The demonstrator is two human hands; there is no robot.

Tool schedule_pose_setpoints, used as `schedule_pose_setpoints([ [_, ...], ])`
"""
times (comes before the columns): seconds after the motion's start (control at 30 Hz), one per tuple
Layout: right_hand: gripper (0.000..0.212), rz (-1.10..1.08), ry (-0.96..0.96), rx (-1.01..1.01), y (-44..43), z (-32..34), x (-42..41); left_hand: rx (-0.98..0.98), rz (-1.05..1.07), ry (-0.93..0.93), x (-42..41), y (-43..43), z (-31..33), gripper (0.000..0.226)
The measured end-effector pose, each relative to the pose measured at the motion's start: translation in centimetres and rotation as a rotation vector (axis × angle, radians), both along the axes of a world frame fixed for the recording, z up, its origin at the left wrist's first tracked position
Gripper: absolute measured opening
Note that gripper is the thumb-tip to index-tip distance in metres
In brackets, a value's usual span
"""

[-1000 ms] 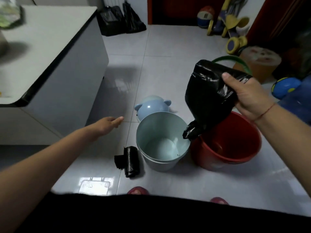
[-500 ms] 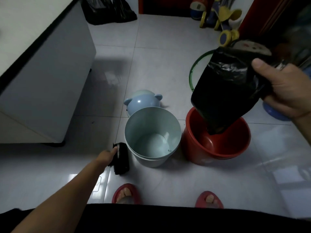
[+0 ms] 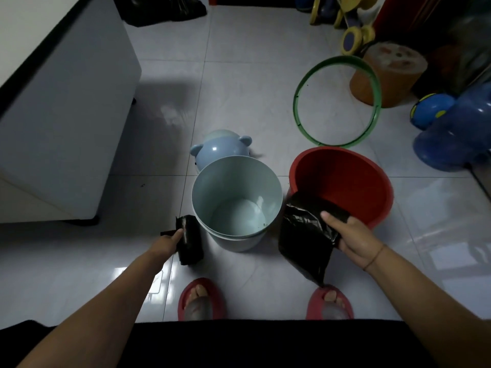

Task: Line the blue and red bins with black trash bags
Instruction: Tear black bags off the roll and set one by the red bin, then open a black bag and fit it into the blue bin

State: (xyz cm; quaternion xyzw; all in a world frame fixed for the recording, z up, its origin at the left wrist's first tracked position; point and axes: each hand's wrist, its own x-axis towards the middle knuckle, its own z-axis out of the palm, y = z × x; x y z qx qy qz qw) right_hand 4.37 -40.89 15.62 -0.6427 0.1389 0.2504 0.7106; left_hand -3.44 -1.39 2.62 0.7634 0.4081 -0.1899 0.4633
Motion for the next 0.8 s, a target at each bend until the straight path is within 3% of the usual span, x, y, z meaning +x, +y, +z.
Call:
schedule_pose_setpoints([
  [0.33, 0.022, 0.004, 0.167, -0.084, -0.6, -3.8, -2.1, 0.003, 0.088, -0.058, -0.4, -0.3, -1.8, 0.051],
  [0.5, 0.042, 0.092, 0.225, -0.171, -0.1, -6.6, -3.0, 0.018, 0.216, -0.128, 0.0, -0.9, -3.2, 0.046],
  [0.67, 0.016, 0.035, 0.360, -0.147, 0.8, -9.4, -4.5, 0.014, 0.229, -0.058, 0.8, -1.2, -5.7, 0.062],
  [0.8, 0.014, 0.030, 0.422, -0.075, 2.0, -10.8, -5.2, 0.020, 0.256, -0.019, 2.0, -1.6, -7.6, 0.074],
])
